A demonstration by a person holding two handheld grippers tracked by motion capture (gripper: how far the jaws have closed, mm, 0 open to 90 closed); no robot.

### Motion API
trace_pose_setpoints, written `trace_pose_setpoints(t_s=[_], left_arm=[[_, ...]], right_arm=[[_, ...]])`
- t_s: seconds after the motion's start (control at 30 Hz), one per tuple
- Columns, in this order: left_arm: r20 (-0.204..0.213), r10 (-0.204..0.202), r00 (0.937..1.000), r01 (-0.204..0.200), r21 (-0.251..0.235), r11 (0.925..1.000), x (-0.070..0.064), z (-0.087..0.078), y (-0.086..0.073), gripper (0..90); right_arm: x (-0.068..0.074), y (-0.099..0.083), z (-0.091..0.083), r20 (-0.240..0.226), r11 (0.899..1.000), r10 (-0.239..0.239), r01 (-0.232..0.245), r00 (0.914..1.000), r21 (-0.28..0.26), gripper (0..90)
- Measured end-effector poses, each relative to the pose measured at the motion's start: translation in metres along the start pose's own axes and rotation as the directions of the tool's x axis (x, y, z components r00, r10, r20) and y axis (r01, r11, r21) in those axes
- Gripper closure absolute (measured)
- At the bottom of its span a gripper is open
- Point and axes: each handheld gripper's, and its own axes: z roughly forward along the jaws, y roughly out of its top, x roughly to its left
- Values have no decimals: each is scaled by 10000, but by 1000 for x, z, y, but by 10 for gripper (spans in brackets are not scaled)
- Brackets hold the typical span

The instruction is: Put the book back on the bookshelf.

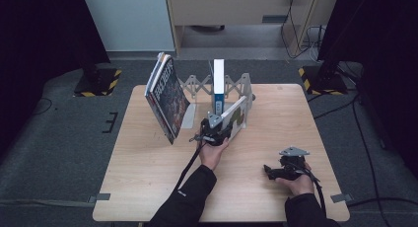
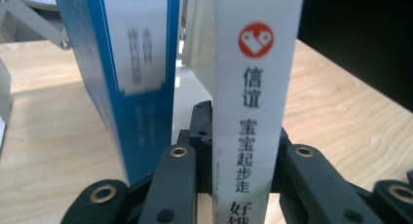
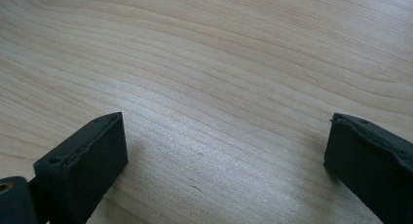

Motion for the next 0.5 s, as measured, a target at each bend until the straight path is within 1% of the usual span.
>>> trace_pose_setpoints(t_s=[0.17, 0.33, 0.5], left_arm=[[-46, 279, 9996, -278, 279, 9992, -3, -3, -13, 733], [-91, 238, 9997, -232, 542, 9983, -3, -4, -26, 732], [-118, 237, 9996, -228, 689, 9974, -2, -3, -32, 730]], right_arm=[[0, 0, 0, 9, 10000, 24, -24, 10000, -10, 21], [0, 0, 0, 2, 10000, 6, -6, 10000, -2, 21], [0, 0, 0, 30, 10000, 33, -33, 10000, -29, 20]])
